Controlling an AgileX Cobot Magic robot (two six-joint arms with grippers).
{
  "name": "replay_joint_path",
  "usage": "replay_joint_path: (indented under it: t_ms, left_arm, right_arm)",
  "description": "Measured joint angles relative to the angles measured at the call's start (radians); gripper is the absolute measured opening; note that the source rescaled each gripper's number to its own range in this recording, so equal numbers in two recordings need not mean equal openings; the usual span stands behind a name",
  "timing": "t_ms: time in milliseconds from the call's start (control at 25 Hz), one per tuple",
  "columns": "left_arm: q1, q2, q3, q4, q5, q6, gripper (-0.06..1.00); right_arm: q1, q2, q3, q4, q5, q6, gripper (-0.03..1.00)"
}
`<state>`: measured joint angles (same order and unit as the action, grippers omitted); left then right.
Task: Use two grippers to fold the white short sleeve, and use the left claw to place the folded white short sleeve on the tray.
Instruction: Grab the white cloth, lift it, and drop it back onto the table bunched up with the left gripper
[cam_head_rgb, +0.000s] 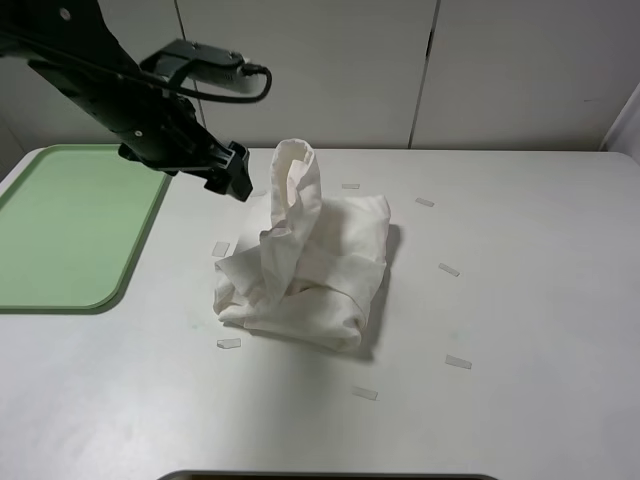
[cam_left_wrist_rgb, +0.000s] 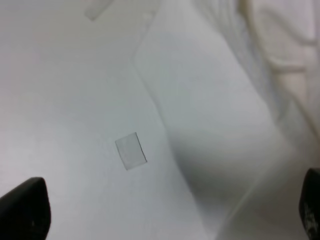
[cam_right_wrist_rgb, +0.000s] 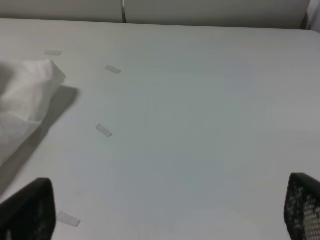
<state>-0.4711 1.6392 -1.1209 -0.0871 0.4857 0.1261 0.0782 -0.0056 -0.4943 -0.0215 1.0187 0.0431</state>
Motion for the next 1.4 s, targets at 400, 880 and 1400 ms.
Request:
replay_joint_path:
  t_ms: [400, 880, 1400]
  left_arm:
    - [0.001, 0.196, 0.000, 0.003, -0.041, -0.004, 1.00]
    - [-0.037, 0.255, 0.000, -0.020, -0.102, -0.052, 1.00]
    - [-0.266, 0.255, 0.000, -0.039, -0.145, -0.052, 0.99]
  right_arm:
    - [0.000, 0.000, 0.000, 0.000, 0.000, 0.000, 1.00]
    - [0.000, 0.000, 0.000, 0.000, 0.000, 0.000, 1.00]
    - [0.000, 0.000, 0.000, 0.000, 0.001, 0.000, 1.00]
